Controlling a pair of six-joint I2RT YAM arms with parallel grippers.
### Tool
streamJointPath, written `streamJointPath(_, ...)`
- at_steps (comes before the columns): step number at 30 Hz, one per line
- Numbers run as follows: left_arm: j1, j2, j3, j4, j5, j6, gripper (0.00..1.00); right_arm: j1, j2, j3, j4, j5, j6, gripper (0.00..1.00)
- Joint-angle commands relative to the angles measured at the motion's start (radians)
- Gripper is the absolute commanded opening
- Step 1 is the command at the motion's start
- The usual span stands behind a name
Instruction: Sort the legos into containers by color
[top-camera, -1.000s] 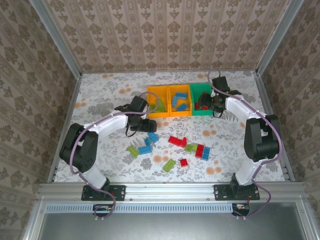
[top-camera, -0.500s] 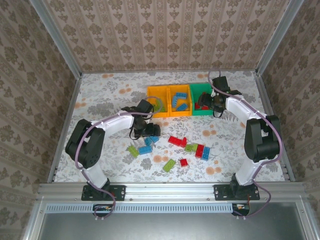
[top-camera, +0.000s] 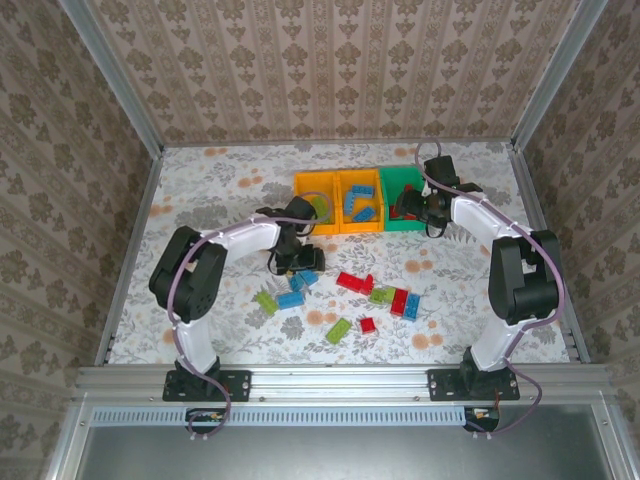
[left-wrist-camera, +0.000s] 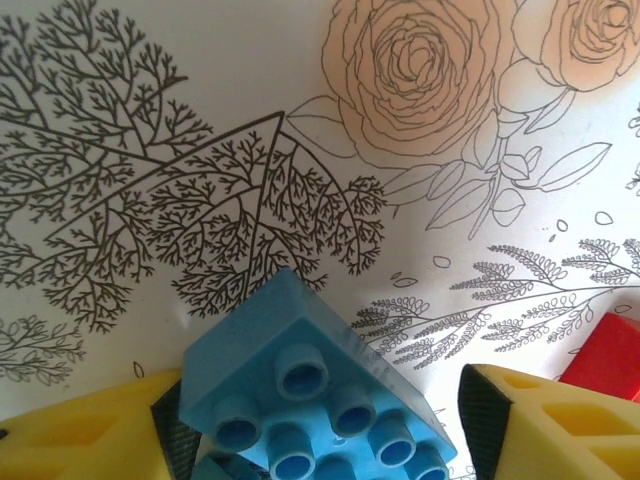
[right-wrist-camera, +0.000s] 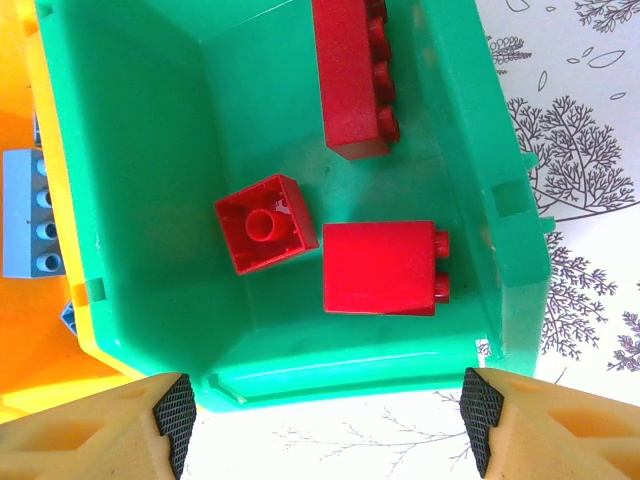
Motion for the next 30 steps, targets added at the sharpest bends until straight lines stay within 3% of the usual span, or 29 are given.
streamJointPath(1,-0.008,0.067,0.044,0.001,0.002,0.006,0.65,0.000,-0.020,-0.006,-0.002,0.013,0.005,0.74)
streamJointPath(9,-0.001,0.087,0.107,-0.068,-0.131,0.090,0.49,0.000,-0.028,-0.013,-0.010,0.029,0.003,0.75)
streamJointPath(17,0.015,0.067,0.117,-0.071,-0.179,0.120,0.35,0.001,-0.030,-0.020,0.000,0.016,0.012,0.75)
streamJointPath(23,0.013,0.004,0.117,0.001,-0.151,0.137,0.28,0.007,-0.039,-0.031,0.002,0.010,0.004,0.75)
streamJointPath(30,0.014,-0.063,0.193,0.098,-0.077,0.165,0.27,0.016,-0.103,-0.087,0.054,-0.008,0.011,0.75)
